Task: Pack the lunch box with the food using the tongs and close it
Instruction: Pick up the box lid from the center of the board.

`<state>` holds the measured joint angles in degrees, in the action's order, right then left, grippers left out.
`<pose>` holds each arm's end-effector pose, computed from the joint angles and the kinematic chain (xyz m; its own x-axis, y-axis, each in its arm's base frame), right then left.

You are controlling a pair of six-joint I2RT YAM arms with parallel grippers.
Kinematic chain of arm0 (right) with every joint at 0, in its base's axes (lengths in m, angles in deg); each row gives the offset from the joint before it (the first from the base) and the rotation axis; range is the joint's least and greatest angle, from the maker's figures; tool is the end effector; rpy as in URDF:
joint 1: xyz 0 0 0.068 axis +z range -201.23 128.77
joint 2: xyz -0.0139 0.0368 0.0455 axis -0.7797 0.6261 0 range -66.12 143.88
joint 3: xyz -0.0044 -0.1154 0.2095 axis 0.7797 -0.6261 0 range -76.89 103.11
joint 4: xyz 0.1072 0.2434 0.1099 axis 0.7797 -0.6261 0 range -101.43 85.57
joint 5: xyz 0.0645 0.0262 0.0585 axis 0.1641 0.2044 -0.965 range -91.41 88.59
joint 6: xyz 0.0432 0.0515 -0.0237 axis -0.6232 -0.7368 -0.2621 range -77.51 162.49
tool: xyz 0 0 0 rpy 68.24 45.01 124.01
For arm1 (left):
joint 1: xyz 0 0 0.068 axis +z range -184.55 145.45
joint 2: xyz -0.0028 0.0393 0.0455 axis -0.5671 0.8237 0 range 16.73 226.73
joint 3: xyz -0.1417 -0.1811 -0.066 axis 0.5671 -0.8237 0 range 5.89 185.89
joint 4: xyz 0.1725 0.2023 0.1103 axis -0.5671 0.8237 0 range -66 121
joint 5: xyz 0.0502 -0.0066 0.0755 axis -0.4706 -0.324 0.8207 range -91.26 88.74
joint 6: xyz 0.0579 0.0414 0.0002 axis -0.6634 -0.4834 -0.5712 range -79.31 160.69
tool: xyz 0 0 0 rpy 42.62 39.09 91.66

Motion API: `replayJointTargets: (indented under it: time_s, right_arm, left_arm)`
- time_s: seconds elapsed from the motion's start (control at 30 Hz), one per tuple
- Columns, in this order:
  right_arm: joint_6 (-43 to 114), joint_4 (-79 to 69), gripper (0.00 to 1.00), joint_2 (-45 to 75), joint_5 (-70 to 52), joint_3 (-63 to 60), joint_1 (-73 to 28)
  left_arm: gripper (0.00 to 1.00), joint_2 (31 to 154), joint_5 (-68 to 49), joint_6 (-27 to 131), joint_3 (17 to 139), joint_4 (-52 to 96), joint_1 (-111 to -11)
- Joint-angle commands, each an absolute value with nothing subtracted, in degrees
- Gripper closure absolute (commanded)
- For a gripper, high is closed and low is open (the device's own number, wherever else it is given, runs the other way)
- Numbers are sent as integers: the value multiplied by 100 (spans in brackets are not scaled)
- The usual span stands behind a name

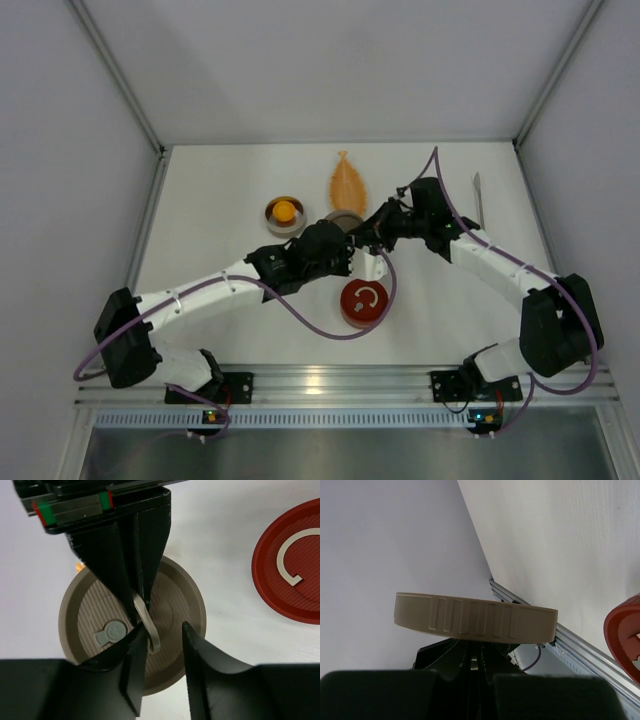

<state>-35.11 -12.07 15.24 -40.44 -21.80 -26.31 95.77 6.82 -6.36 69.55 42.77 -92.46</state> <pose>0.3074 0.1836 0.2063 -0.8913 0.4224 0.1650 0.3221 0.3336 0.8860 0.2007 -0.3046 0.2498 0.3655 0.7811 -0.5062 0.7477 0.0774 0.6595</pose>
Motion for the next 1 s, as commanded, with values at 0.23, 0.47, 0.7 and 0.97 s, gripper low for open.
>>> replayJointTargets:
  time_s: [0.23,0.47,0.7,0.97]
  right_arm:
    - [-3503,-961,100,1263,-4105,-2161,-2663]
    - [-3476,-952,100,1254,-4087,-2170,-2645]
    - [-3204,-751,46,1254,-4096,-2205,-2671]
    - [-2177,-873,1,1210,-4158,-1810,-2873]
  left_arm:
    - [80,9750,1026,-660,7242,3982,-9273]
    - [100,9741,991,-607,7225,4044,-9273]
    - [100,9505,876,-273,7119,4378,-9264]
    - [100,9039,622,157,6829,4650,-8800]
